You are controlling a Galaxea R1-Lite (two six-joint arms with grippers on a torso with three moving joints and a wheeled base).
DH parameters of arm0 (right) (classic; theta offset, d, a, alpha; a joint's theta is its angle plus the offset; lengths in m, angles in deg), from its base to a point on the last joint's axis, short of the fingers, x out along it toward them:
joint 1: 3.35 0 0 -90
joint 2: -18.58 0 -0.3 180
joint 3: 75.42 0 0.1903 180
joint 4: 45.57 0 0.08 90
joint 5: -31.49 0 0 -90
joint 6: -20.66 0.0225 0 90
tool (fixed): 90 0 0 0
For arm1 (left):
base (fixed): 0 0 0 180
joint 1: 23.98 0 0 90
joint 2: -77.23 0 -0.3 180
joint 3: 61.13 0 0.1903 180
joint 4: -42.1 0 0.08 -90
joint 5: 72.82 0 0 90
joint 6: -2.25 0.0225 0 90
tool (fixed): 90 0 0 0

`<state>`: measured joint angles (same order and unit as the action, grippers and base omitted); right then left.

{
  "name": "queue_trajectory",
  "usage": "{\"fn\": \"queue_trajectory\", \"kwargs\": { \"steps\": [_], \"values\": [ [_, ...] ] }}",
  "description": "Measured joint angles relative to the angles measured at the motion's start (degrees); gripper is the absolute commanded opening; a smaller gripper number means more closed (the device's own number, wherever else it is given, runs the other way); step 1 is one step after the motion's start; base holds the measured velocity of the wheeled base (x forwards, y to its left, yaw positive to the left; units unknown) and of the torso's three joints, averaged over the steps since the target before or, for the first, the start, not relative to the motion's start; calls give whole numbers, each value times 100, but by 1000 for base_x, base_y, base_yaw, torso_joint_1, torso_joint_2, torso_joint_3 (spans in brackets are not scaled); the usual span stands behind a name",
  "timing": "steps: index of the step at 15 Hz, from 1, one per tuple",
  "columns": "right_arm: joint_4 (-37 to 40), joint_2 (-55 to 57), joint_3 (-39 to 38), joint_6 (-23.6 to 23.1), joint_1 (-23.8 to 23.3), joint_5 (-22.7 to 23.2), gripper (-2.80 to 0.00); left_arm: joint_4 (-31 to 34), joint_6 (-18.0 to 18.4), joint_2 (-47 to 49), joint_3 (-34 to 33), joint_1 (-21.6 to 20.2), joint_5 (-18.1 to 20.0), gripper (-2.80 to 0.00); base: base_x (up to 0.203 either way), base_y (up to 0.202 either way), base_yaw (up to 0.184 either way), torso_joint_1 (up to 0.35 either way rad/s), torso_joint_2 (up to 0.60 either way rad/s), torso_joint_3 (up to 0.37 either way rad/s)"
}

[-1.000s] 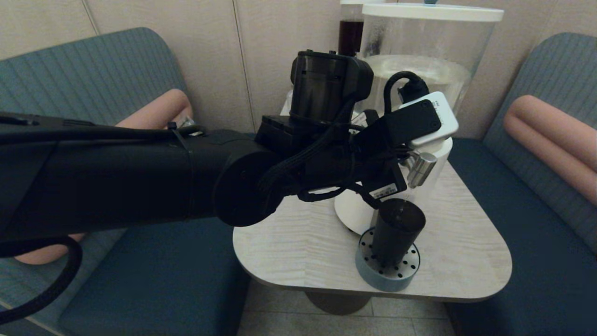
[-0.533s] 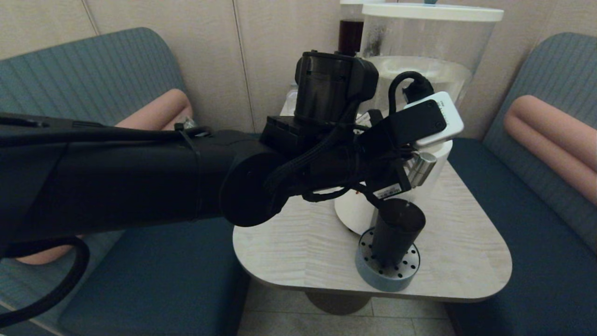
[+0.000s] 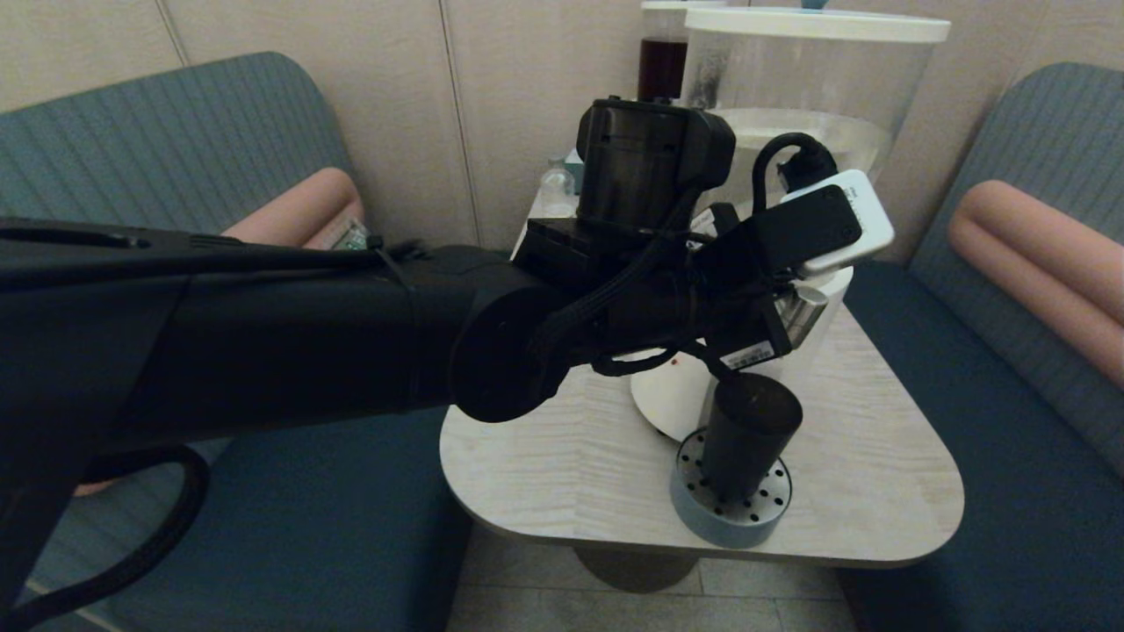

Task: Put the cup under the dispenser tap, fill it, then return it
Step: Turn off the faucet

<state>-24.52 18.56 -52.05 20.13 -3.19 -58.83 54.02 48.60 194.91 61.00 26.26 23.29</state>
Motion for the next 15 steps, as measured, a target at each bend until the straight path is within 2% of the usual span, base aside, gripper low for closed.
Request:
{"fn": "queue_trajectory", "kwargs": {
  "steps": [15],
  "values": [
    [1,0,0,1,0,-2,-280,-5,1,236,204,-2,122,-280,0,0,0,0,0,0]
  ]
}}
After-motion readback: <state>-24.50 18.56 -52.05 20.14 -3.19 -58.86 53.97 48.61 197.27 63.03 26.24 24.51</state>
